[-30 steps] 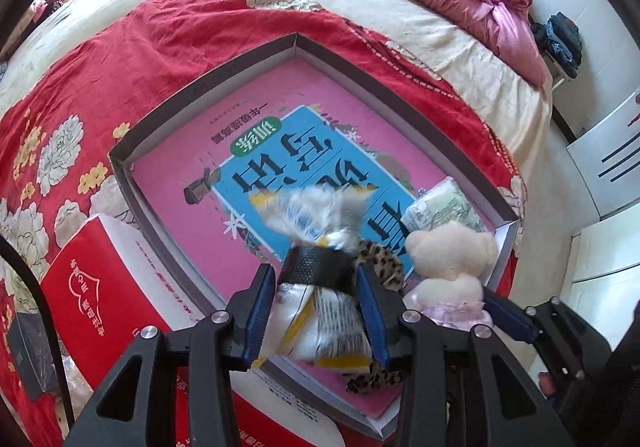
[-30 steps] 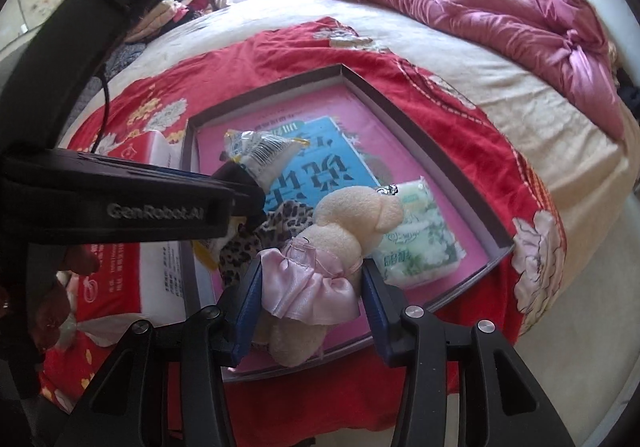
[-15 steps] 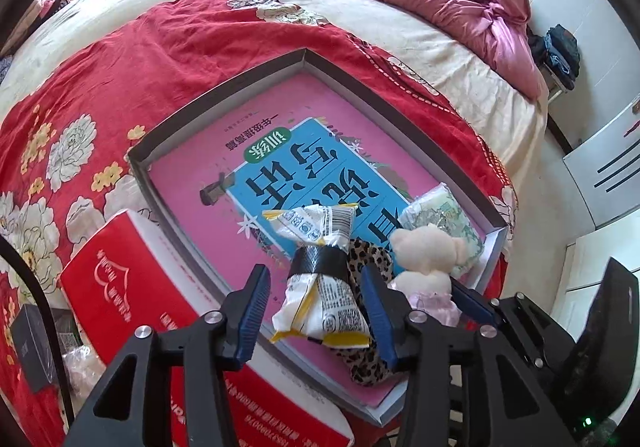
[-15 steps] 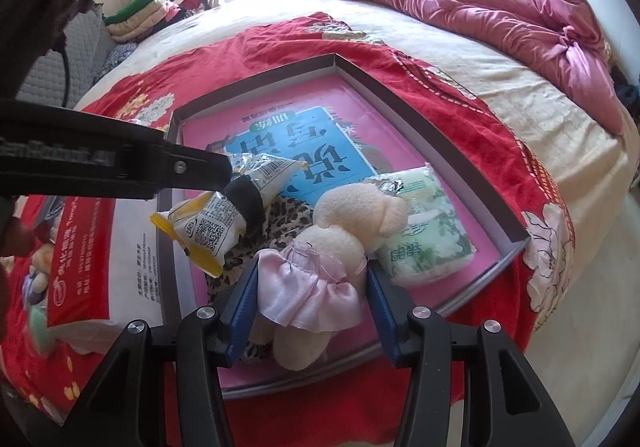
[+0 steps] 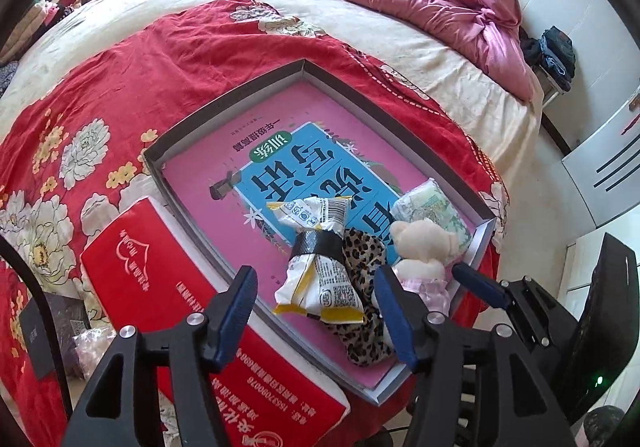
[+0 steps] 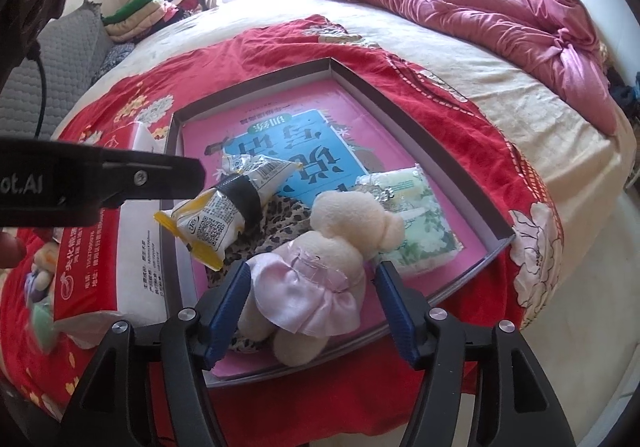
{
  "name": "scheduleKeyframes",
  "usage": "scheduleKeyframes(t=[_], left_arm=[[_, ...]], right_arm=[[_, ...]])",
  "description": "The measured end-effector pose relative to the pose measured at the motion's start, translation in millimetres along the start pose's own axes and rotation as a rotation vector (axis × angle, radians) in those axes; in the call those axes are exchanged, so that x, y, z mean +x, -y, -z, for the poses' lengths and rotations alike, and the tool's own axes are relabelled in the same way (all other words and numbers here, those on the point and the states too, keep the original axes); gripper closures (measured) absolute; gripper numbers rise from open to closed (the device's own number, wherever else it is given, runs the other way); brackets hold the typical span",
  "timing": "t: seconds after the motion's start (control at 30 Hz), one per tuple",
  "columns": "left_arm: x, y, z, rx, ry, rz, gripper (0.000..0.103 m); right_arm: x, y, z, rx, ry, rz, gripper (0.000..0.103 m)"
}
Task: Organize soft objects
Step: 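Lower both items into the tray and open both tools, then move both open tools back over the remaining pile of items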
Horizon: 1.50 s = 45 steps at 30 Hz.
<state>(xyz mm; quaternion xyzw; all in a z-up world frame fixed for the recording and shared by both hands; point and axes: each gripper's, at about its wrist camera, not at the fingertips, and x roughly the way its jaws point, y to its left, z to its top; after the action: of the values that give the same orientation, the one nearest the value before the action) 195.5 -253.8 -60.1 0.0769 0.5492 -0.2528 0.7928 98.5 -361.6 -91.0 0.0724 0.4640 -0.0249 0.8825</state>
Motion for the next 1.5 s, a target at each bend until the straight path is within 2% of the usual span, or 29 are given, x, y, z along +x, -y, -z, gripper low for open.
scheduleKeyframes(t=[0.27, 0.67, 1.5], left_arm=[[-12, -5, 9, -0.015, 0.02, -0.01, 0.034], [-34, -3, 23, -0.016, 0.053, -0.031, 0.023], [-105, -4, 59, -0.043, 0.16, -0.053, 0.021]], right_arm=[[-22, 9, 1, 0.019, 0.024, 0.015, 0.029], [-54, 18, -7, 0.039, 0.089, 0.084, 0.026], [-135, 0, -19, 0.048, 0.247, 0.115, 0.025]])
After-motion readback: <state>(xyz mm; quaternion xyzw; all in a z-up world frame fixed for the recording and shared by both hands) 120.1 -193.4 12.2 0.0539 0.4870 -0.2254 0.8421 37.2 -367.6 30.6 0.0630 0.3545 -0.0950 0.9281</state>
